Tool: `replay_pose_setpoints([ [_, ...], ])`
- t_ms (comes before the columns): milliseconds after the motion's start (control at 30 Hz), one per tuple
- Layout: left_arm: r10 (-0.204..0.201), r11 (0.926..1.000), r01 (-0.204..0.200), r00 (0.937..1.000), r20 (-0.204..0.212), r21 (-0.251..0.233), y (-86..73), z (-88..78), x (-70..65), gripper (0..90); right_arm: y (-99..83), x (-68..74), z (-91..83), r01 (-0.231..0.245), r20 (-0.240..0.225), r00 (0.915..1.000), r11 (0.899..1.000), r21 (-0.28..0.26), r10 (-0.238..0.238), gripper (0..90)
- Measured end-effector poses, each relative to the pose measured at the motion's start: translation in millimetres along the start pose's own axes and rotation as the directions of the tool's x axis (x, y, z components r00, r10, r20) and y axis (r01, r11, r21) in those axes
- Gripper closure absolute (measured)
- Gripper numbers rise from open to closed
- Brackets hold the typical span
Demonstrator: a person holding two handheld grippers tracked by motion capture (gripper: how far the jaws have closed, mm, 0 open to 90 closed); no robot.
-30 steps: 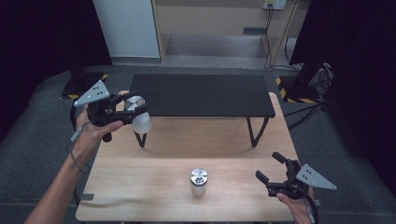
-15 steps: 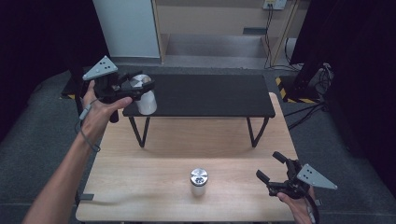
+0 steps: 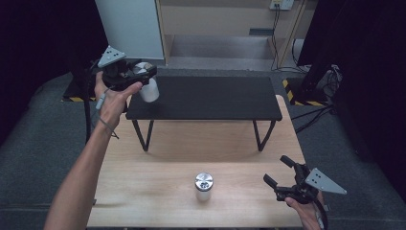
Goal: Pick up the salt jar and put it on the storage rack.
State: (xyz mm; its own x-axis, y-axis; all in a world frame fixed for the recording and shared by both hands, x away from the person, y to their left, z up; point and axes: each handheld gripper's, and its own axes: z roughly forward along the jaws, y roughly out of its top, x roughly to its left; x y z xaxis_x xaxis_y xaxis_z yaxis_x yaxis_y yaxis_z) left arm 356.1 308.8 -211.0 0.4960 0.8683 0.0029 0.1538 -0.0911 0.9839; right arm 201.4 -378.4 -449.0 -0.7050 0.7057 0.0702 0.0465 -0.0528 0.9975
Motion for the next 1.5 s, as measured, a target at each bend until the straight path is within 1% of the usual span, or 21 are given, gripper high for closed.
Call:
replay_pose_setpoints([
  [100, -0.002, 1.0000, 0.002, 0.9999, 0.013, -0.007, -4.7, 4.0, 4.5, 35.5, 0.0, -0.2, -0.4, 0.000, 0.001, 1.0000, 1.000, -0.001, 0.000, 5.2],
  [167, -0.014, 0.9999, 0.014, 0.9999, 0.010, -0.007, -7.5, 6.4, 4.4, 35.5, 0.0, -0.5, -0.6, 0.001, 0.001, 1.0000, 1.000, -0.002, -0.001, 5.2],
  [367, -0.004, 0.9999, 0.004, 1.0000, -0.001, 0.012, -13.1, 12.0, 3.2, 35.5, 0.0, -0.9, -0.5, 0.000, -0.001, 1.0000, 1.000, -0.002, 0.000, 5.3],
  [433, -0.008, 0.9999, 0.008, 1.0000, -0.004, 0.013, -16.9, 13.7, 3.2, 35.5, -0.1, -0.9, -0.6, 0.000, -0.001, 1.0000, 1.000, -0.002, 0.000, 5.3],
  [567, -0.018, 0.9996, 0.018, 0.9998, -0.004, 0.021, -25.1, 18.0, 4.0, 35.5, -0.3, -1.4, -0.8, 0.000, -0.001, 1.0000, 1.000, -0.003, 0.000, 5.3],
  [667, -0.017, 0.9993, 0.017, 0.9999, -0.002, 0.034, -29.2, 21.9, 4.0, 35.5, -0.4, -1.5, -0.7, -0.001, -0.001, 1.0000, 1.000, -0.002, 0.001, 5.3],
  [733, -0.025, 0.9990, 0.025, 0.9997, 0.000, 0.036, -32.1, 23.9, 4.7, 35.5, -0.3, -1.3, -0.9, 0.000, -0.001, 1.0000, 1.000, -0.003, 0.000, 5.3],
  [833, -0.029, 0.9995, 0.029, 0.9996, 0.000, 0.016, -39.2, 25.3, 4.5, 35.5, -0.5, -1.6, -1.1, 0.000, 0.000, 1.0000, 1.000, -0.003, 0.000, 5.3],
  [1033, -0.018, 0.9998, 0.018, 0.9998, 0.000, 0.008, -41.7, 26.0, 3.6, 35.3, -0.1, -1.1, -1.2, -0.001, -0.003, 1.0000, 1.000, -0.003, 0.001, 5.3],
  [1067, -0.015, 0.9999, 0.015, 0.9999, 0.004, 0.006, -42.4, 26.3, 4.2, 35.1, 0.1, -1.1, -1.2, 0.000, -0.004, 1.0000, 1.000, -0.003, 0.000, 5.3],
  [1100, -0.026, 0.9997, 0.026, 0.9995, 0.020, 0.001, -43.8, 26.9, 6.5, 34.6, 0.1, -1.0, -1.2, 0.002, -0.004, 1.0000, 1.000, -0.005, -0.002, 5.3],
  [1133, -0.045, 0.9990, 0.045, 0.9983, 0.036, 0.001, -43.7, 27.2, 8.8, 20.1, 0.1, -0.9, -1.7, 0.002, -0.005, 1.0000, 1.000, -0.008, -0.002, 5.3],
  [1167, -0.051, 0.9986, 0.051, 0.9979, 0.040, -0.014, -44.8, 26.4, 8.9, 20.1, 0.1, -0.9, -1.7, 0.002, -0.005, 1.0000, 1.000, -0.008, -0.002, 5.3],
  [1200, -0.057, 0.9980, 0.058, 0.9975, 0.042, -0.026, -45.2, 24.6, 9.0, 14.4, 0.2, -0.8, -2.1, 0.000, -0.005, 1.0000, 1.000, -0.008, 0.000, 5.3],
  [1267, -0.059, 0.9964, 0.061, 0.9976, 0.035, -0.059, -46.7, 19.8, 8.6, 10.7, 0.2, -1.0, -2.2, 0.000, -0.004, 1.0000, 1.000, -0.009, 0.000, 5.3],
  [1333, -0.070, 0.9943, 0.073, 0.9968, 0.039, -0.078, -45.5, 13.3, 12.0, 8.5, 0.4, -0.8, -2.3, 0.001, -0.004, 1.0000, 1.000, -0.011, -0.001, 5.3],
  [1400, -0.057, 0.9938, 0.061, 0.9974, 0.045, -0.092, -43.8, 5.6, 15.3, 8.0, 0.8, -0.5, -2.4, 0.002, -0.006, 1.0000, 1.000, -0.011, -0.002, 5.3],
  [1500, -0.043, 0.9947, 0.049, 0.9969, 0.066, -0.091, -39.9, -5.2, 19.4, 7.6, 0.9, -0.2, -2.0, 0.002, -0.007, 1.0000, 1.000, -0.011, -0.002, 5.3],
])
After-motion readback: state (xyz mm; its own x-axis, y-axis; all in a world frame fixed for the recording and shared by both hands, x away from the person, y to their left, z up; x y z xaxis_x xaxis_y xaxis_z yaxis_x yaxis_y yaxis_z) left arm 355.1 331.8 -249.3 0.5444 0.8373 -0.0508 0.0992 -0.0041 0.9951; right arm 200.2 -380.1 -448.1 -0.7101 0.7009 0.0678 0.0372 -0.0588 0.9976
